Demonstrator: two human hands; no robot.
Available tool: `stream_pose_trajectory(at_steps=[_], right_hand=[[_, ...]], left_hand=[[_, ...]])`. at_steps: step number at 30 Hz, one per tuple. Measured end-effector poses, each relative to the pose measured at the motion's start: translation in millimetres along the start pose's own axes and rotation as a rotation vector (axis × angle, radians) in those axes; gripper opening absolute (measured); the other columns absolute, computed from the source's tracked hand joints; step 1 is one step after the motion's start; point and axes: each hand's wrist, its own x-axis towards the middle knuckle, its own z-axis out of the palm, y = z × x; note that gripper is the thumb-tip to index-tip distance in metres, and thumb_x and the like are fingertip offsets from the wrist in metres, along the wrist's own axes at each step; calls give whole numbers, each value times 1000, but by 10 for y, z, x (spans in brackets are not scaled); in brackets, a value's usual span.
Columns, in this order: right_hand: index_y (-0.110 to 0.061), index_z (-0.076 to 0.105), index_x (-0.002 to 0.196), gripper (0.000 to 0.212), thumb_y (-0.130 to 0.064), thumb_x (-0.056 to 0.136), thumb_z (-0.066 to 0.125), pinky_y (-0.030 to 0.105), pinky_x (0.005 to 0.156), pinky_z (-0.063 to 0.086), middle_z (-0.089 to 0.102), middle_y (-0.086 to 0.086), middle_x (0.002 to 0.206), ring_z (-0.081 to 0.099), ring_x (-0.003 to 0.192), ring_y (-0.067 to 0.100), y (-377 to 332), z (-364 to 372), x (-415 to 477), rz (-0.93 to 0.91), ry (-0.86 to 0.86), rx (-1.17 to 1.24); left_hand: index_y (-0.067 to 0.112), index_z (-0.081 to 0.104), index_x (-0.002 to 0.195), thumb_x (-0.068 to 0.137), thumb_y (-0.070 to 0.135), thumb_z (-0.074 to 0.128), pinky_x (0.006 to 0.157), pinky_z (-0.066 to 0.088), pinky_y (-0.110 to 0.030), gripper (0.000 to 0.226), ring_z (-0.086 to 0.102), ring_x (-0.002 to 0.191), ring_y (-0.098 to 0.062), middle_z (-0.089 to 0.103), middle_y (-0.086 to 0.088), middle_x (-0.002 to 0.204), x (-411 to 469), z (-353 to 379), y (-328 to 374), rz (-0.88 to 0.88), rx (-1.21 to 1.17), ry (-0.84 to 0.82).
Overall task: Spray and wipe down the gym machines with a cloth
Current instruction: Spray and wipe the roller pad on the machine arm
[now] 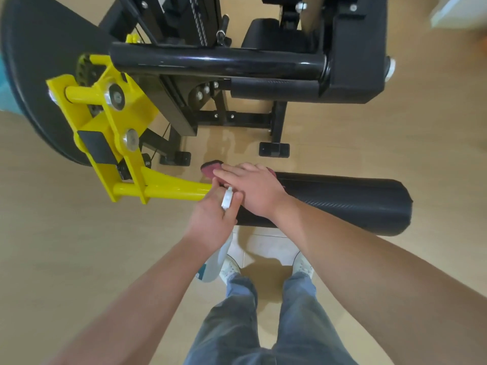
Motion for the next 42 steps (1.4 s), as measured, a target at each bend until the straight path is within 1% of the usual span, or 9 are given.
stream_pose_trajectory(at_steps=[4, 9, 13, 16, 21, 27, 31, 38, 42], right_hand=[[-38, 44, 152, 44, -34, 108, 38, 35, 87, 34, 49, -15, 153, 47, 110, 19, 181, -58, -287, 172, 100, -70], [-39, 45, 147, 42, -34, 106, 42, 33, 87, 30, 55, -18, 144, 42, 108, 16, 436, -176, -594, 340, 51, -63], [-34, 53, 131, 30, -32, 108, 34, 41, 86, 34, 68, -8, 122, 45, 106, 22, 772, -351, -940, 464, 47, -61], [-31, 56, 125, 33, -33, 109, 27, 44, 82, 32, 71, -1, 115, 46, 108, 27, 1120, -445, -1283, 594, 41, -85], [-31, 56, 125, 36, -37, 108, 24, 44, 83, 29, 68, -3, 126, 45, 113, 31, 1674, -565, -1880, 800, 48, -119], [-23, 54, 117, 34, -30, 108, 22, 46, 80, 31, 70, 8, 115, 44, 116, 35, 1988, -629, -2317, 1050, 78, -83], [-33, 55, 129, 40, -23, 103, 26, 46, 83, 38, 72, 1, 111, 45, 107, 32, 1995, -609, -2327, 991, 131, -44], [-30, 52, 134, 38, -35, 109, 25, 49, 92, 40, 66, 0, 129, 48, 121, 32, 1674, -700, -2133, 693, 139, -7], [-26, 52, 124, 37, -37, 109, 21, 42, 76, 39, 60, 10, 91, 51, 97, 33, 1538, -645, -2076, 696, 97, 83]], left_hand=[[18, 46, 148, 105, 52, 41, 90, 52, -33, 55, 69, 109, -27, 35, -8, 164, 78, 81, 199, 65, 77, -61], [15, 36, 155, 104, 53, 39, 87, 53, -30, 63, 73, 76, -11, 66, -3, 123, 195, 325, 572, 105, 101, -138], [23, 45, 144, 103, 55, 39, 65, 48, -12, 53, 72, 68, -4, 67, -5, 127, 268, 617, 798, 126, 89, -239], [19, 35, 156, 104, 57, 37, 62, 43, -4, 65, 72, 78, -8, 43, -8, 159, 262, 837, 982, 84, 145, -296], [24, 46, 148, 103, 60, 34, 59, 38, 0, 59, 73, 89, -10, 11, 2, 172, 281, 1192, 1217, 76, 209, -344], [14, 40, 153, 106, 54, 35, 69, 38, -8, 61, 62, 101, -11, 40, -9, 161, 315, 1441, 1413, 38, 234, -344], [4, 45, 149, 107, 46, 39, 112, 39, -46, 60, 42, 143, -38, 31, -15, 163, 300, 1471, 1433, 58, 229, -317], [1, 52, 139, 108, 45, 38, 118, 35, -43, 56, 40, 146, -33, 28, -10, 165, 176, 1478, 1414, 85, 299, -325], [5, 56, 131, 106, 50, 39, 113, 42, -41, 55, 56, 134, -29, 28, -7, 167, 84, 1457, 1322, 102, 284, -290]])
